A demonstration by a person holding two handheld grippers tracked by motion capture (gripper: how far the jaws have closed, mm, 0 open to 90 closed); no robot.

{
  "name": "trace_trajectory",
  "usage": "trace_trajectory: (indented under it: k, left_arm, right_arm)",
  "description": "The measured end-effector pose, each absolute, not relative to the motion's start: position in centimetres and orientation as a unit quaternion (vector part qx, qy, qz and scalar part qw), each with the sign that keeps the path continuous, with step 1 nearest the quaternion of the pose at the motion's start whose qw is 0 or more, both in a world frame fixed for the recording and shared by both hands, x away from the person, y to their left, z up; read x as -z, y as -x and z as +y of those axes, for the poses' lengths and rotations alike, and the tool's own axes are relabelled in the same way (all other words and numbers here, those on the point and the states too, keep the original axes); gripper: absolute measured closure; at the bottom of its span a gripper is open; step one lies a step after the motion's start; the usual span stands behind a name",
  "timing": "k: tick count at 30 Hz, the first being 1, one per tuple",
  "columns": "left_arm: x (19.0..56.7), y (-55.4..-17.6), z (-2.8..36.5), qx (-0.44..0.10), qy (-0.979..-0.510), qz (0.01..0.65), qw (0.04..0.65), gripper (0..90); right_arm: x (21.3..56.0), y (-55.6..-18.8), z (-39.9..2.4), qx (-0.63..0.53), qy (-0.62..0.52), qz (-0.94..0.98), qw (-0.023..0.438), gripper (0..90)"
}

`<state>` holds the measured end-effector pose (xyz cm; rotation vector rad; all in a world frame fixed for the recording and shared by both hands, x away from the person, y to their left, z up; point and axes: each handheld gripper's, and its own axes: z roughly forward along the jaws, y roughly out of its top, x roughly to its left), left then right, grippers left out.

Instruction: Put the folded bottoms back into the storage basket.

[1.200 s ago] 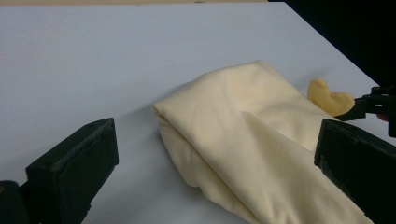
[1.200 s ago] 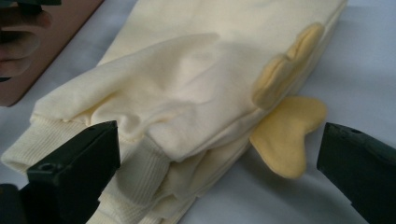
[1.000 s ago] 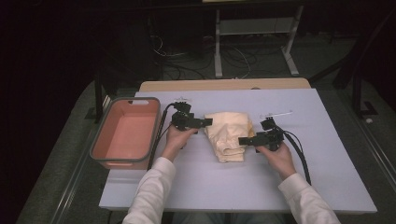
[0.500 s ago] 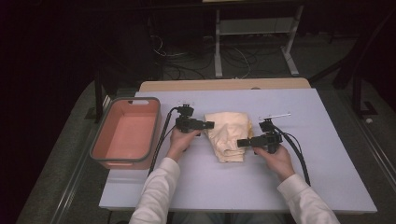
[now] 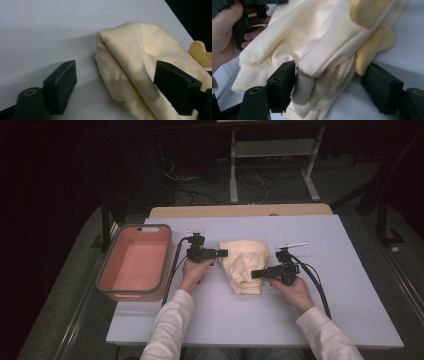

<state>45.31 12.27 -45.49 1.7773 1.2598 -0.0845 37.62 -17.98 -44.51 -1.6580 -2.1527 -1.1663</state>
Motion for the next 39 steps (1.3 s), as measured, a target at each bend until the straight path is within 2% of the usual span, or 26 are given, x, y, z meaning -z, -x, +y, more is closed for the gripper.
trace_trajectory:
  k: [9, 15, 19, 21, 23, 28, 39]
  left_arm:
    - [45.7, -45.1, 11.5, 0.051, -0.722, 0.511, 0.463, 37.9]
    - [45.7, -45.0, 10.8, 0.047, -0.719, 0.524, 0.455, 45.8]
    - [45.8, -45.0, 10.7, 0.062, -0.709, 0.535, 0.455, 56.5]
    - [45.9, -45.0, 10.7, 0.064, -0.708, 0.537, 0.455, 58.2]
    - [45.9, -45.0, 10.5, 0.062, -0.707, 0.535, 0.458, 63.6]
    - [45.7, -44.9, 10.4, 0.059, -0.71, 0.532, 0.458, 67.2]
    - [45.1, -44.6, 10.4, 0.055, -0.715, 0.524, 0.46, 68.3]
  right_arm:
    - [44.6, -37.7, -17.5, 0.394, 0.559, -0.724, 0.094, 33.2]
    - [44.9, -38.0, -17.3, 0.398, 0.567, -0.71, 0.125, 42.7]
    - [45.0, -38.1, -17.4, 0.402, 0.57, -0.702, 0.144, 49.2]
    - [45.0, -38.1, -17.4, 0.403, 0.569, -0.702, 0.145, 50.2]
    - [44.9, -38.1, -17.5, 0.407, 0.563, -0.705, 0.142, 54.5]
    - [44.8, -38.1, -17.5, 0.41, 0.56, -0.706, 0.141, 58.0]
    - [44.2, -37.5, -17.4, 0.413, 0.549, -0.716, 0.122, 60.6]
